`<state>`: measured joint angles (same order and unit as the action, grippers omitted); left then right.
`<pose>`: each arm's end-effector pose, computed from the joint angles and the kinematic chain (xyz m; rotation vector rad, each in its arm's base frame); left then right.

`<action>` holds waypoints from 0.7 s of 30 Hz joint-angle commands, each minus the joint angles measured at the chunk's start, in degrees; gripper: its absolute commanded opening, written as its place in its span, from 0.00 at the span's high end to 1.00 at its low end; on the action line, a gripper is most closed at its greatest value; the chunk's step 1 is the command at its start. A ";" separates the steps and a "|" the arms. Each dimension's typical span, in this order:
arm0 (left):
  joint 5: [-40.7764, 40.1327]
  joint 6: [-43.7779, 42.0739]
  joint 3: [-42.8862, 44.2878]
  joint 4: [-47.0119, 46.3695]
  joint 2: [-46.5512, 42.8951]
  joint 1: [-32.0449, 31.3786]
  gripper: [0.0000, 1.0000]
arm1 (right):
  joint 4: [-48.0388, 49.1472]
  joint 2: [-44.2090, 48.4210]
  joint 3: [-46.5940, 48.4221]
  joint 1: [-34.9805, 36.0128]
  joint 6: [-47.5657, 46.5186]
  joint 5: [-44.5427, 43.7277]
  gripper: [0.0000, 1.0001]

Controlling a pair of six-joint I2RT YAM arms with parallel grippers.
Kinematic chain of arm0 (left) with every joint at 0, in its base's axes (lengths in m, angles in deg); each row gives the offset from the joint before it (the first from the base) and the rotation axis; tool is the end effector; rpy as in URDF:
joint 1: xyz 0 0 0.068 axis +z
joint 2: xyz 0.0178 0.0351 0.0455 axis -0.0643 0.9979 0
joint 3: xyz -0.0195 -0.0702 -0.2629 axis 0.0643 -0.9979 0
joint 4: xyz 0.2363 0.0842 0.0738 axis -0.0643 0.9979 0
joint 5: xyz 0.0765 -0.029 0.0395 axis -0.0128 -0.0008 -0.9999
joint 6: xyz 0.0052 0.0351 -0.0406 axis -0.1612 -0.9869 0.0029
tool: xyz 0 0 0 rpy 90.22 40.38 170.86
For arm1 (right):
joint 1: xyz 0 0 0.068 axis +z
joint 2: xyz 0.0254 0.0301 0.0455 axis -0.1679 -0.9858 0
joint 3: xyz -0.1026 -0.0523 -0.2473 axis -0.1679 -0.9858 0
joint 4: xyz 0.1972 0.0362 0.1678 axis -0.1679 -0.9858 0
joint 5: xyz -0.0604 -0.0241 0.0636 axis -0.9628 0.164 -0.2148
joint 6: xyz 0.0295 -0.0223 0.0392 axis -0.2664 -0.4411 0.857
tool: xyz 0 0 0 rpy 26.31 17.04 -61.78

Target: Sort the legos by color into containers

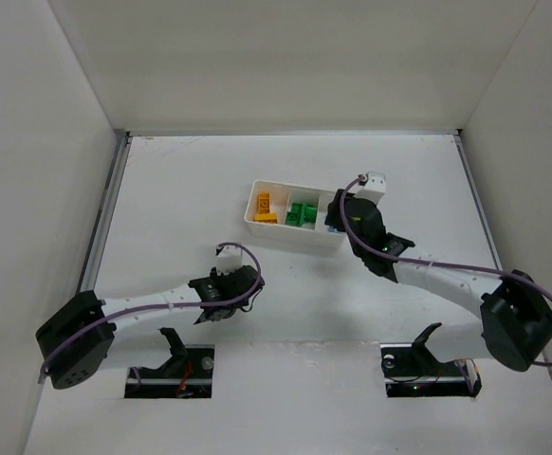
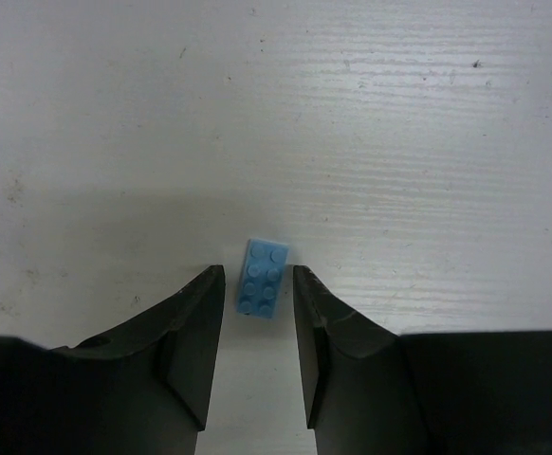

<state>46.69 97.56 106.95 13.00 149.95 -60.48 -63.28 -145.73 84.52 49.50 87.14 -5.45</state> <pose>0.1209 -0.1518 0.1550 -0.0234 2.3838 -0.1746 0.2360 0.1710 0.2468 0.1871 1.8841 0.2229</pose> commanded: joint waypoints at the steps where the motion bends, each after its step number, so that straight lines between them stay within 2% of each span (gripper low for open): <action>1: -0.68 1.70 1.99 1.55 2.15 -0.73 0.69 | 2.71 3.07 -0.57 0.46 -0.59 -0.70 0.39; 6: -1.20 2.22 2.17 1.38 4.26 -0.99 0.71 | 2.62 5.01 -1.28 0.99 -0.68 -0.52 0.40; 12: -1.38 2.31 1.82 1.37 2.78 -1.08 0.87 | 2.18 7.03 -2.15 0.90 -0.76 -0.52 0.40; 21: -0.15 0.91 5.94 0.85 -5.75 0.94 0.89 | 0.43 11.60 -5.31 0.99 -0.68 -1.13 0.40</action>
<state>46.07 98.53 109.05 13.63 146.28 -60.33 -63.46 -136.23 80.37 50.22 87.10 -5.47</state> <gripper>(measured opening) 0.127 0.604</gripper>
